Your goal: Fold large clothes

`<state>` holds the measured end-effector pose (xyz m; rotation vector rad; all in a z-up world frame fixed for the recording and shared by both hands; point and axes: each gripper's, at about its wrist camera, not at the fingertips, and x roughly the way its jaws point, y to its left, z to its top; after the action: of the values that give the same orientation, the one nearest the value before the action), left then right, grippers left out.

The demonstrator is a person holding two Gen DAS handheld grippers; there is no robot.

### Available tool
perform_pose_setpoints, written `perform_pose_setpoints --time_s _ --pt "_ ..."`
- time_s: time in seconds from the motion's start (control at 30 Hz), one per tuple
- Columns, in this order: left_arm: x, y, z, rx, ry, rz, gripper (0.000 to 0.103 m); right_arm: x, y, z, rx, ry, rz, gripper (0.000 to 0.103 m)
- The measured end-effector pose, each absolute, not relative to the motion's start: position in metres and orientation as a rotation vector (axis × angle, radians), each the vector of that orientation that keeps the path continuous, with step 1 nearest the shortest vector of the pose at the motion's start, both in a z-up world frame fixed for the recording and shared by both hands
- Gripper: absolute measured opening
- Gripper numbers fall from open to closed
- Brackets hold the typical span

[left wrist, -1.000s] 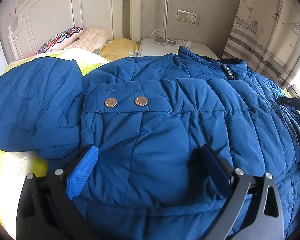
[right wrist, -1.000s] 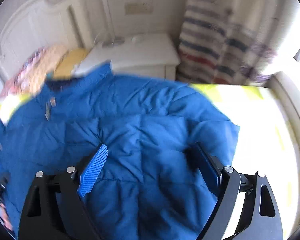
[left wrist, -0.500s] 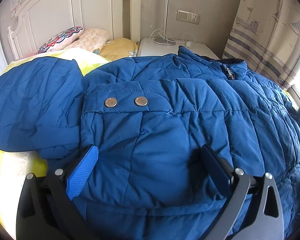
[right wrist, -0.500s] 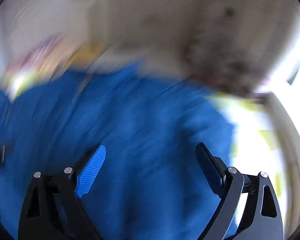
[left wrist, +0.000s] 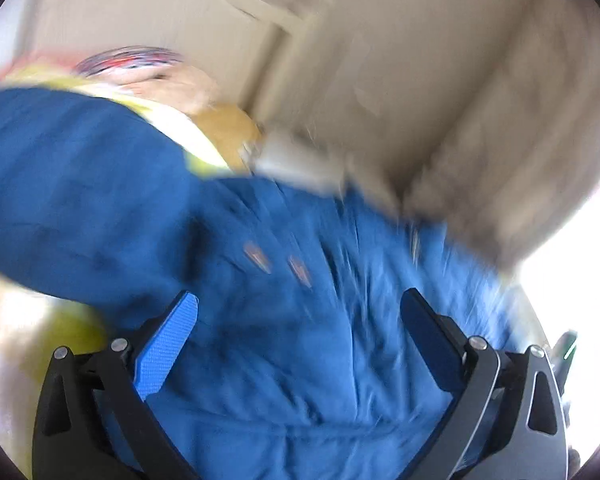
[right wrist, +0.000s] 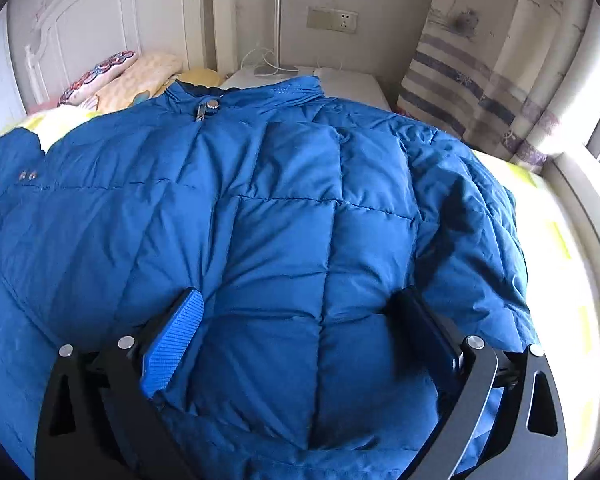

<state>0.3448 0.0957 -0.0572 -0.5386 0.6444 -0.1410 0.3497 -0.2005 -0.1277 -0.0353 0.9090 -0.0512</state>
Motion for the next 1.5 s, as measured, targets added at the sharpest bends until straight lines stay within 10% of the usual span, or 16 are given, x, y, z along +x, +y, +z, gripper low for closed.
perform_pose_setpoints --time_s 0.2,0.5,0.53,0.6,0.7,1.0,1.27,1.5 --pt "0.293 0.271 -0.054 -1.137 0.417 0.173 0.1 0.354 -0.201 -0.129 -0.038 0.913 -0.051 0.095" --pt "0.305 0.428 -0.076 -1.237 0.416 0.333 0.098 0.357 -0.205 -0.132 -0.021 0.915 -0.038 0.095" --pt "0.309 0.432 -0.076 -1.233 0.42 0.329 0.092 0.357 -0.205 -0.132 -0.019 0.915 -0.037 0.095" --pt "0.319 0.437 -0.079 -1.223 0.444 0.291 0.009 0.356 -0.205 -0.131 -0.016 0.914 -0.035 0.096" --pt "0.312 0.427 -0.066 -1.161 0.408 0.289 0.006 0.356 -0.205 -0.131 -0.014 0.915 -0.034 0.096" --pt "0.319 0.19 0.065 -0.57 0.322 -0.137 0.005 0.344 -0.211 -0.119 0.035 0.832 -0.027 0.095" --pt "0.346 -0.064 -0.03 -0.175 0.696 -0.423 0.013 0.298 -0.292 -0.1 0.47 0.55 -0.127 0.095" --pt "0.34 -0.115 -0.063 0.096 0.761 -0.457 0.087 0.293 -0.319 -0.107 0.612 0.535 -0.155 0.095"
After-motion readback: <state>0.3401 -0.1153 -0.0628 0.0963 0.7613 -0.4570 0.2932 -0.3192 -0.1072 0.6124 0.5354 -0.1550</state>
